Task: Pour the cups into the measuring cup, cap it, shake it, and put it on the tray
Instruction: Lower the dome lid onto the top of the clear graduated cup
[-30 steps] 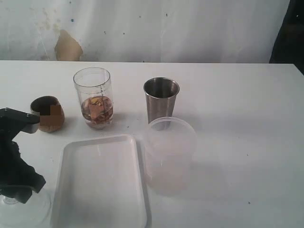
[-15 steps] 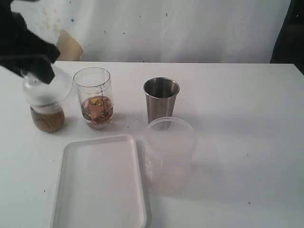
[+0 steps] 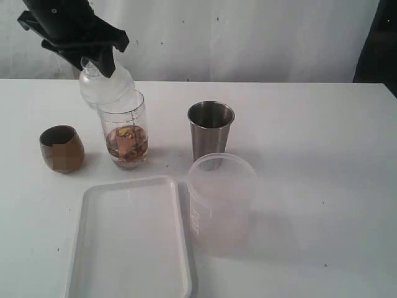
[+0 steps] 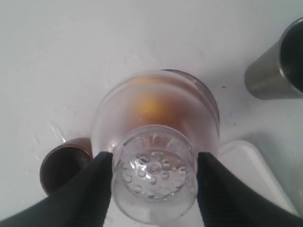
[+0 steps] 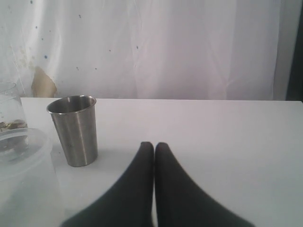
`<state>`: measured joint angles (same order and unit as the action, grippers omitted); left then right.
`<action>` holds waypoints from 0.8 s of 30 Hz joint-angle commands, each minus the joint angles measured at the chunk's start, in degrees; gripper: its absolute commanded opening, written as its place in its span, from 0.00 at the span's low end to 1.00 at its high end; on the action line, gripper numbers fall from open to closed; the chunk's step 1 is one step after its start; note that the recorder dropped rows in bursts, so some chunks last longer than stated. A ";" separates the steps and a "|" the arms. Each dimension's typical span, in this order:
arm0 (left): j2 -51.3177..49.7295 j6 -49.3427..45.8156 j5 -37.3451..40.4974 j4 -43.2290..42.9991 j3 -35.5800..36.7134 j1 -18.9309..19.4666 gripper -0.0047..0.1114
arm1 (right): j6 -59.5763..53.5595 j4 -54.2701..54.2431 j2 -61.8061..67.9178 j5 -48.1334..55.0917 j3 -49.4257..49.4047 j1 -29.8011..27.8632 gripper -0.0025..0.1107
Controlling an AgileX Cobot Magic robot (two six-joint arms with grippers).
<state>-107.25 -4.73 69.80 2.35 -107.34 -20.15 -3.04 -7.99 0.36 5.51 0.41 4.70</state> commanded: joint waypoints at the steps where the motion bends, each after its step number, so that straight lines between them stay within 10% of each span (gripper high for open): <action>1: -2.12 -0.34 0.16 -3.48 -0.69 0.11 0.04 | 0.27 0.06 -0.36 -0.42 -0.41 0.37 0.02; 24: -2.98 -1.57 0.15 1.53 -2.68 0.11 0.04 | 0.27 0.06 -0.36 -0.42 -0.41 0.37 0.02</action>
<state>-109.92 -6.13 69.74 2.20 -108.80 -20.01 -3.04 -7.99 0.36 5.51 0.41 4.70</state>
